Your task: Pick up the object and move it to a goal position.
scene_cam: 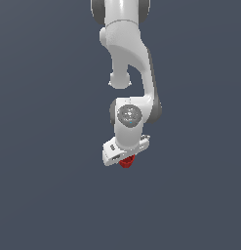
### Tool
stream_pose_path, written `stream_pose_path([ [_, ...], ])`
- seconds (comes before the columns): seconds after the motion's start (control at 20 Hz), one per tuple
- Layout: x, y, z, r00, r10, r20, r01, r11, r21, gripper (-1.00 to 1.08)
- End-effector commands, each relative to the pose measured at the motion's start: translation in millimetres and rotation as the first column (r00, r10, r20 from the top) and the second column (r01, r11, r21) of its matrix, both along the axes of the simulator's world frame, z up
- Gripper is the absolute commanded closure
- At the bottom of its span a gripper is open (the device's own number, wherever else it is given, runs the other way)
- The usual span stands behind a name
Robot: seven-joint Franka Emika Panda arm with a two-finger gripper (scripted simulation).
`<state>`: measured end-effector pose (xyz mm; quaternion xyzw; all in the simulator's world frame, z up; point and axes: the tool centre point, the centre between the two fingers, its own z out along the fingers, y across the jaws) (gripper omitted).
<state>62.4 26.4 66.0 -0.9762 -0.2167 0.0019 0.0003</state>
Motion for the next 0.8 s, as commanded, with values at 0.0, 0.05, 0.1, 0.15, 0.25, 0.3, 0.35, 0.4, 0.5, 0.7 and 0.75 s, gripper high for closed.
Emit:
stream_pose_path([
  [0.0, -9, -12, 9, 1.0, -0.001, 0.003, 0.001, 1.0, 0.0, 1.08],
  [0.05, -14, -17, 13, 1.0, -0.001, 0.003, 0.001, 1.0, 0.0, 1.08],
  [0.1, -19, -23, 17, 1.0, -0.001, 0.003, 0.001, 1.0, 0.0, 1.08],
  [0.15, -24, -29, 21, 1.0, -0.001, 0.003, 0.001, 1.0, 0.0, 1.08],
  [0.25, -35, -42, 31, 1.0, -0.001, 0.003, 0.001, 1.0, 0.0, 1.08],
  [0.3, -41, -49, 35, 1.0, -0.001, 0.003, 0.001, 1.0, 0.0, 1.08],
  [0.35, -46, -55, 40, 1.0, -0.001, 0.003, 0.001, 1.0, 0.0, 1.08],
  [0.4, -52, -61, 44, 1.0, -0.001, 0.003, 0.001, 1.0, 0.0, 1.08],
  [0.5, -62, -74, 52, 1.0, -0.001, 0.003, 0.001, 1.0, 0.0, 1.08],
  [0.7, -80, -96, 68, 1.0, -0.001, 0.004, 0.001, 1.0, 0.0, 1.08],
  [0.75, -84, -100, 71, 1.0, -0.001, 0.004, 0.001, 1.0, 0.0, 1.08],
])
